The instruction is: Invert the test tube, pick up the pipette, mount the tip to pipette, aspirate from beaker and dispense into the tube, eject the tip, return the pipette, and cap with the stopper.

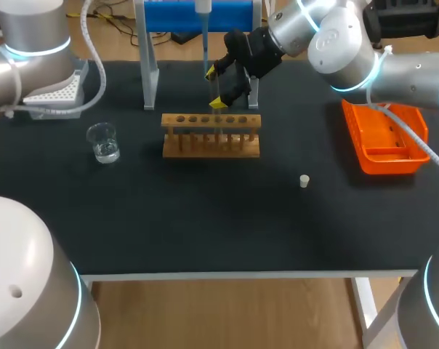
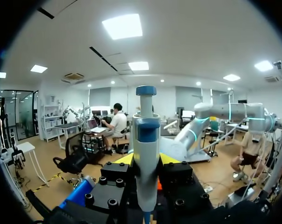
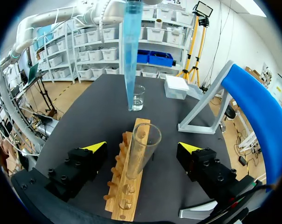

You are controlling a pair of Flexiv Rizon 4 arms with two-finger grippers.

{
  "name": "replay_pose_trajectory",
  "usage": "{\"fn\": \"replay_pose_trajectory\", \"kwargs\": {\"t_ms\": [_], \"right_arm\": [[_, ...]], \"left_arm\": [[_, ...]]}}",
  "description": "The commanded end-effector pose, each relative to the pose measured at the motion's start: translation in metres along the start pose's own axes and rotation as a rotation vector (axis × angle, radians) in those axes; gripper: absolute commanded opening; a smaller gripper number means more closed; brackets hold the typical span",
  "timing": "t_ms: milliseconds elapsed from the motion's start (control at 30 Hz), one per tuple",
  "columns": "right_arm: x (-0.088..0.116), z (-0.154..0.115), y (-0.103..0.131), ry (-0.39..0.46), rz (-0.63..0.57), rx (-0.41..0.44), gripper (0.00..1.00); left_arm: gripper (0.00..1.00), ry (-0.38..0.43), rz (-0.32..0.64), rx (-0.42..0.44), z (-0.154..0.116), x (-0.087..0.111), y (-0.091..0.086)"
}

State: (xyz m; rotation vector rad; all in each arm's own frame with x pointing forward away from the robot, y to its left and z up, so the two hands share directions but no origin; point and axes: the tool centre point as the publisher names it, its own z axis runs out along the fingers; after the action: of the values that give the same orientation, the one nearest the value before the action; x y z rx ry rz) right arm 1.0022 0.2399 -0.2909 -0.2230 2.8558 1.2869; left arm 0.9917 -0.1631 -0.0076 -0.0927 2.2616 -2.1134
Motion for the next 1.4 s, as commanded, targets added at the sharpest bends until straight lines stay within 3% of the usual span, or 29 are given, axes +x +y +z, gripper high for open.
{"fn": "replay_pose_trajectory", "kwargs": {"t_ms": [33,700,1067,1400], "right_arm": [[0.0,-0.002,0.0,0.003,0.001,0.004,1.0],[0.0,-0.002,0.0,0.003,0.001,0.004,1.0],[0.0,-0.002,0.0,0.003,0.001,0.004,1.0],[0.0,-0.002,0.0,0.003,0.001,0.004,1.0]], "left_arm": [[0.0,0.004,0.001,-0.003,0.003,-0.003,-0.004],[0.0,0.026,-0.006,0.013,0.016,-0.016,0.006],[0.0,0.027,-0.029,0.025,0.017,-0.016,0.019],[0.0,0.017,-0.039,0.008,0.012,-0.015,0.021]]}}
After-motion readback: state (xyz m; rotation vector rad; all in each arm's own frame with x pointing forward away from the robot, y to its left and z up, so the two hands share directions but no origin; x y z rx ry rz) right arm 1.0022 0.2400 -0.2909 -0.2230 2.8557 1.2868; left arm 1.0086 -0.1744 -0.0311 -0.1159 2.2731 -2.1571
